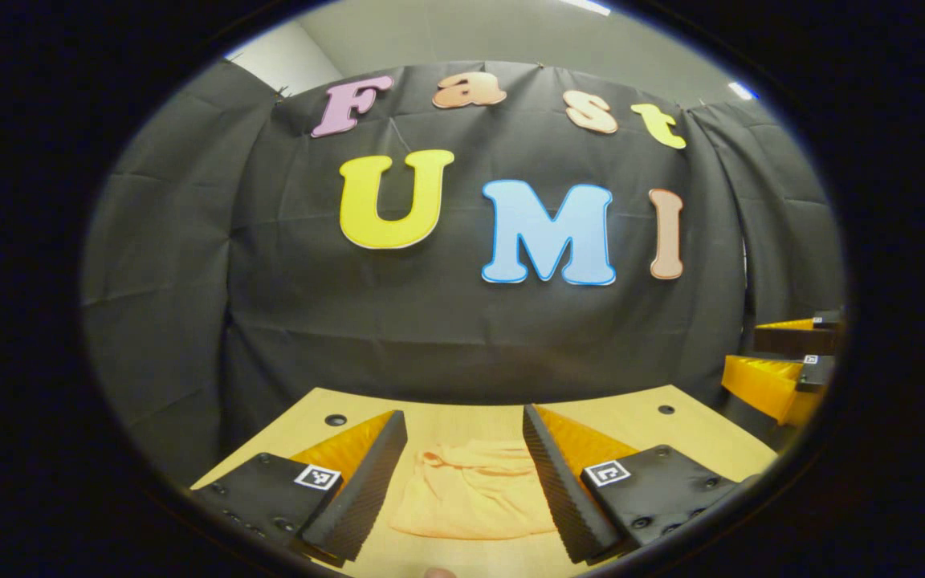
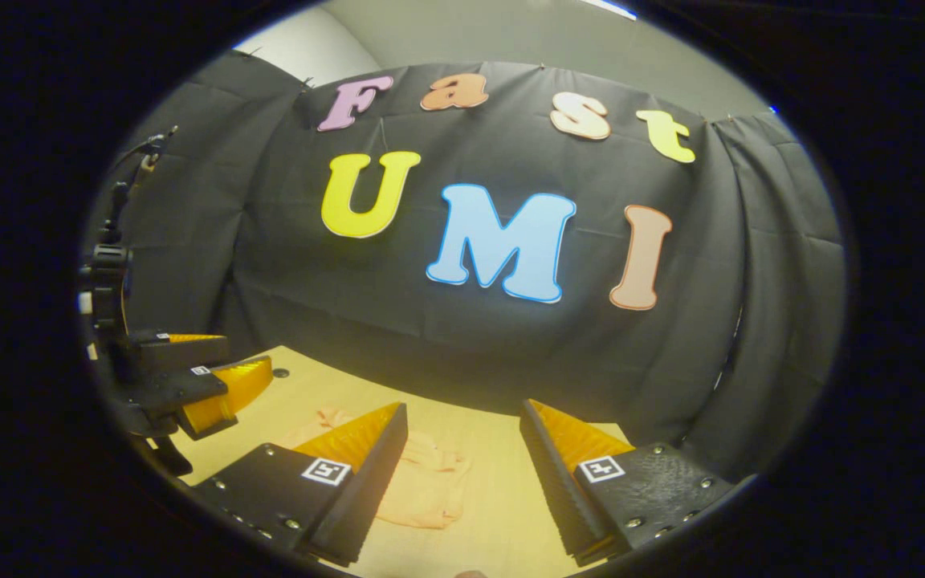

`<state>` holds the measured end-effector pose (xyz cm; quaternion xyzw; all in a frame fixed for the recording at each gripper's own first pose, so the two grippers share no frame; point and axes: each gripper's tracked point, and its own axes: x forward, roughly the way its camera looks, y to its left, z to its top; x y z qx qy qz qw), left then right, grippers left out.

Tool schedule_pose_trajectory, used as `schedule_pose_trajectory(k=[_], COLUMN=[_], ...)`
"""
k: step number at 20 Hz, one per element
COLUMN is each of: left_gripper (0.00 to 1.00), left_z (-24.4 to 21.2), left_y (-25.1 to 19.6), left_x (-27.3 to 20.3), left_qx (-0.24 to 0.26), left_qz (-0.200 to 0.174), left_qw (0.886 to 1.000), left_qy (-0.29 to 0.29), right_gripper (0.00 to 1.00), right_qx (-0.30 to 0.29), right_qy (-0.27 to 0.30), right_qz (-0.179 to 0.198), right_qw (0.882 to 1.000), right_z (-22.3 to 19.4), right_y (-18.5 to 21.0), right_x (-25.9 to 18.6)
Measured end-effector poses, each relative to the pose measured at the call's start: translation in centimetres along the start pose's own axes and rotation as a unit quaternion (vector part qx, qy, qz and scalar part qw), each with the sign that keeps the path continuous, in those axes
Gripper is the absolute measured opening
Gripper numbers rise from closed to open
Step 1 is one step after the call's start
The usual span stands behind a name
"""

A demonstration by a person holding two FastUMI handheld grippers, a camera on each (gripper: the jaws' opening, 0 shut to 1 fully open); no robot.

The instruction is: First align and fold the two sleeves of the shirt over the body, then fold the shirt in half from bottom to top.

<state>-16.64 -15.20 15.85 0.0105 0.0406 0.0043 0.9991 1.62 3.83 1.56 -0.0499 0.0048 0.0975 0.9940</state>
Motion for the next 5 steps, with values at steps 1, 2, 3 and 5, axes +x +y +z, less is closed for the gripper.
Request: schedule_pose_trajectory(k=[1, 2, 3, 5], left_gripper=[0.94, 0.94, 0.94, 0.94], left_z=[0.2, 0.2, 0.2, 0.5], left_y=[-0.2, -0.5, -0.7, -1.1], left_x=[-0.6, -1.1, -1.4, -2.2], left_qx=[-0.001, -0.002, -0.003, -0.004], left_qz=[-0.001, -0.002, -0.004, -0.01], left_qw=[1.0, 1.0, 1.0, 1.0], left_qy=[-0.004, -0.005, -0.005, -0.011], right_gripper=[0.88, 0.88, 0.88, 0.88], right_qx=[-0.001, -0.003, -0.004, -0.001], right_qy=[-0.003, -0.005, -0.007, -0.012], right_qz=[0.0, -0.002, -0.004, -0.008], right_qw=[1.0, 1.0, 1.0, 1.0], right_z=[0.2, 0.3, 0.4, 0.6], right_y=[-0.1, -0.3, -0.5, -0.6], right_x=[-0.6, -1.2, -1.6, -2.2])
